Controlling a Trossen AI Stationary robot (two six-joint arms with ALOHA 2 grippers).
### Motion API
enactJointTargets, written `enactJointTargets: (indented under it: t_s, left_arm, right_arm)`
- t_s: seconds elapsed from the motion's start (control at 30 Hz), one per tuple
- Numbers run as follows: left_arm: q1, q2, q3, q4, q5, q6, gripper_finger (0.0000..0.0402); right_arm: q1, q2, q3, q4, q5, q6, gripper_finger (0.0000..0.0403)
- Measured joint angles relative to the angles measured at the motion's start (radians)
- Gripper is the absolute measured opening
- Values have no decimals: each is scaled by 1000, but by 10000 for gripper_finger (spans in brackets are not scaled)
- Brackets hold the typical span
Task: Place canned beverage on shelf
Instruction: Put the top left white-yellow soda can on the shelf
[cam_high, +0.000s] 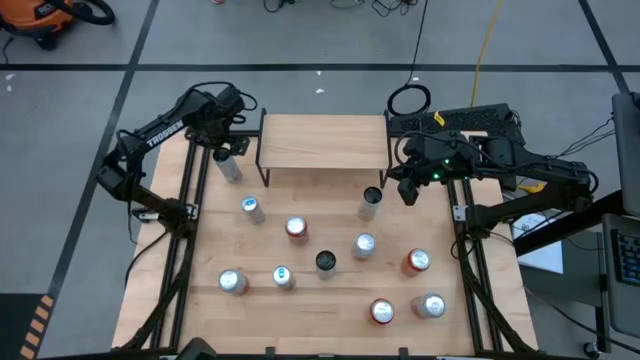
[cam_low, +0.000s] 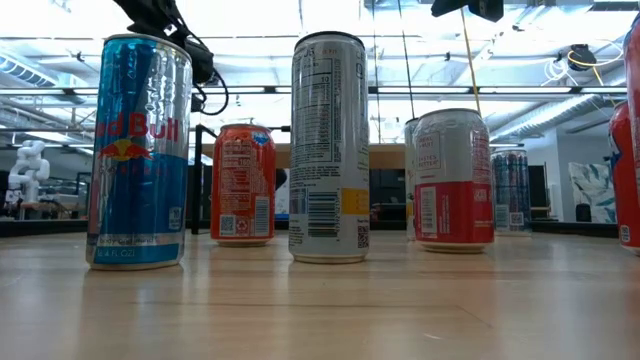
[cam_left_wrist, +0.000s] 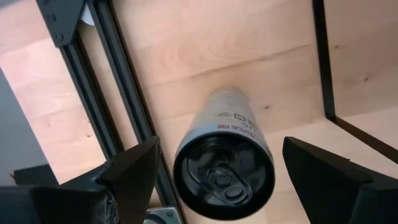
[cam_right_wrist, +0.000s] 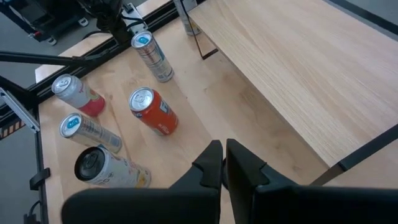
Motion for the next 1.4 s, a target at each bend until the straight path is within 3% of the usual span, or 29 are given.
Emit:
enactJointTargets:
  t_s: [0.37,1.0,1.4]
  left_arm:
    - [1,60,0,-27,16,0,327]
    - [1,61,0,-68,40,32,326]
    - [12,53,-52,-21,40,51,267]
  right_arm:
    - [0,0,0,1,-1,-7,0]
    - [-1,0,0,1,3,-19,0]
    - [-1,0,0,1,3,-45,0]
